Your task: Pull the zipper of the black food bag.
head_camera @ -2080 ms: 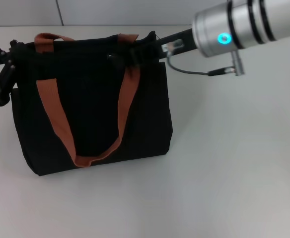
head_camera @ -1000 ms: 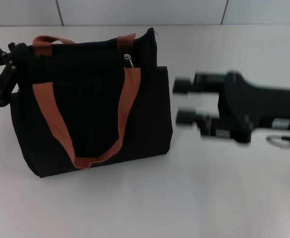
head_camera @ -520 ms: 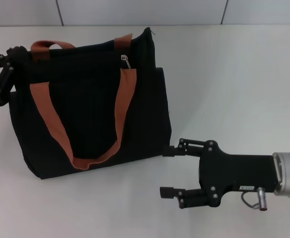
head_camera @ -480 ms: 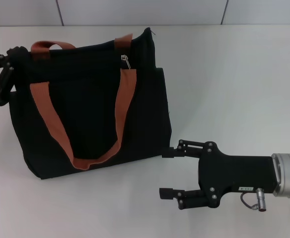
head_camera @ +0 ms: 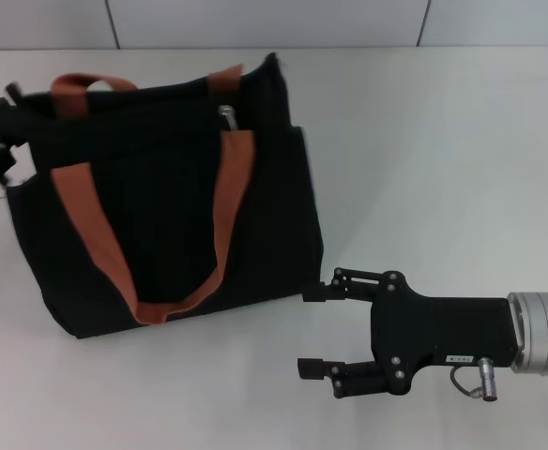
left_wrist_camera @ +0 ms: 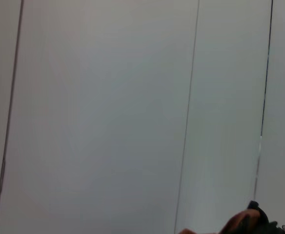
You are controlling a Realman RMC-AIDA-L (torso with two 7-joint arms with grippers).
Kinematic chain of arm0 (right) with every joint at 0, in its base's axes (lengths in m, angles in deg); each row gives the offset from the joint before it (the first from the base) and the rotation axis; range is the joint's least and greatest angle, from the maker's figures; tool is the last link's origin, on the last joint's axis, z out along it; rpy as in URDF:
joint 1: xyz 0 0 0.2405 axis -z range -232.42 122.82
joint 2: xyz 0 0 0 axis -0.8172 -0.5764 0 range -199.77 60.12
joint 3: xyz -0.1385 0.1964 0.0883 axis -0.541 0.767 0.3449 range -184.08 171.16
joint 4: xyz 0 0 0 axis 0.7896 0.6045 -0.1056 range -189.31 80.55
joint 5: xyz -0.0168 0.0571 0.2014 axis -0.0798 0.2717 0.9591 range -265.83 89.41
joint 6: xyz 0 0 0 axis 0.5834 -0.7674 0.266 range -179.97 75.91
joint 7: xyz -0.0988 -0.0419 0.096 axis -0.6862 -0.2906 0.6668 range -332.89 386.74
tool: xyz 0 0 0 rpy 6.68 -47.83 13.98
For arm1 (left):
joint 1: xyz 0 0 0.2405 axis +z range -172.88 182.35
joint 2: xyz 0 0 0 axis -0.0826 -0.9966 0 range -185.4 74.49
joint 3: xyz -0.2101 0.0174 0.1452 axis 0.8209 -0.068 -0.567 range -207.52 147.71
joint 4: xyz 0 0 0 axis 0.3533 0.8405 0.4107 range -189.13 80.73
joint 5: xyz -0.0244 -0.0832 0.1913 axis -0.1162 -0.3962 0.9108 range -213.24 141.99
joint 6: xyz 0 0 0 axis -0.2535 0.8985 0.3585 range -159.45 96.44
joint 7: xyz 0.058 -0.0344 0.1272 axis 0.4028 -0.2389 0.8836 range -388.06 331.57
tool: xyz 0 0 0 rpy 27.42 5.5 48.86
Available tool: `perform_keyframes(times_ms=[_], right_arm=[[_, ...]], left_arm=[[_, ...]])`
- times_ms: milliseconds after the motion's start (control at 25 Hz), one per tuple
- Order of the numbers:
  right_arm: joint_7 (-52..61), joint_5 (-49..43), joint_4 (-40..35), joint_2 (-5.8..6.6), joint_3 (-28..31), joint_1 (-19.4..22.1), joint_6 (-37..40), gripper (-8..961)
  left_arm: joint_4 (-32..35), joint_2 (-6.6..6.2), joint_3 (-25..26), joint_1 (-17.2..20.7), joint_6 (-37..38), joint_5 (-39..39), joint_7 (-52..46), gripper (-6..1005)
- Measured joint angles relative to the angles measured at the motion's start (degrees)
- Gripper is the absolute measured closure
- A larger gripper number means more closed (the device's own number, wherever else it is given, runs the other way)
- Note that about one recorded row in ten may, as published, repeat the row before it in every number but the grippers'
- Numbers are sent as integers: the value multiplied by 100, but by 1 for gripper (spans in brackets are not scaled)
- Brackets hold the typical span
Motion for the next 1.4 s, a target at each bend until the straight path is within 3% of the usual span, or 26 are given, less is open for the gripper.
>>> perform_keyframes(times_ms=[120, 240, 280, 400, 440, 600, 800, 920, 960, 1000, 1040, 1080, 1120, 1160, 1200, 1280, 1320, 1360, 1400], right_arm=[[-2, -1, 0, -1, 2, -9, -40, 147], [-3, -1, -7, -3, 2, -11, -72, 147], [-5, -1, -8, -4, 2, -11, -77, 147], [-5, -1, -6, -5, 3, -10, -83, 147], [-6, 0, 1, -5, 3, -9, -103, 147], [-7, 0, 15, -5, 2, -8, -143, 147], [-10, 1, 27, -10, -6, -38, -215, 147], [-10, 1, 30, -15, -14, -48, -239, 147], [-11, 1, 31, -19, -15, -43, -242, 147], [-12, 1, 31, -21, -13, -37, -244, 147], [-12, 1, 31, -21, -13, -37, -244, 147], [-16, 15, 33, -22, 5, -15, -247, 147], [-17, 27, 34, -22, 12, -8, -245, 147], [-17, 27, 34, -22, 12, -8, -245, 147], [-18, 34, 34, -22, 14, -4, -239, 147], [-19, 40, 36, -22, -1, -3, -217, 147], [-19, 39, 41, -22, -8, -3, -210, 147], [-19, 35, 51, -22, -12, -3, -205, 147], [-19, 29, 76, -22, -13, -9, -203, 147]], left_arm=[[239, -278, -5, 77, 235, 320, -593, 793], [500, -419, -6, 108, 381, 588, -1034, 747], [874, -556, -6, 127, 651, 915, -1530, 702], [1018, -607, -5, 118, 780, 1043, -1713, 565], [1207, -692, 4, 45, 1064, 1199, -2009, 520], [1214, -697, 89, -43, 1394, 1118, -2041, 326], [943, -490, 122, -122, 1856, 403, -1674, 221], [943, -490, 122, -122, 1856, 403, -1674, 179], [545, -201, 27, -118, 1853, 104, -933, 165], [545, -201, 27, -118, 1853, 104, -933, 165], [406, -39, -253, -76, 1853, 107, -409, 165], [406, -39, -253, -76, 1853, 107, -409, 166], [334, 78, -623, -12, 1851, 115, 16, 166], [334, 78, -623, -12, 1851, 115, 16, 166], [264, 188, -1321, 141, 1842, 115, 555, 166], [186, 213, -1843, 247, 1829, 129, 825, 166], [186, 213, -1843, 247, 1829, 129, 825, 167], [85, 214, -2259, 333, 1762, 310, 929, 167], [47, 213, -2287, 338, 1727, 382, 929, 167]])
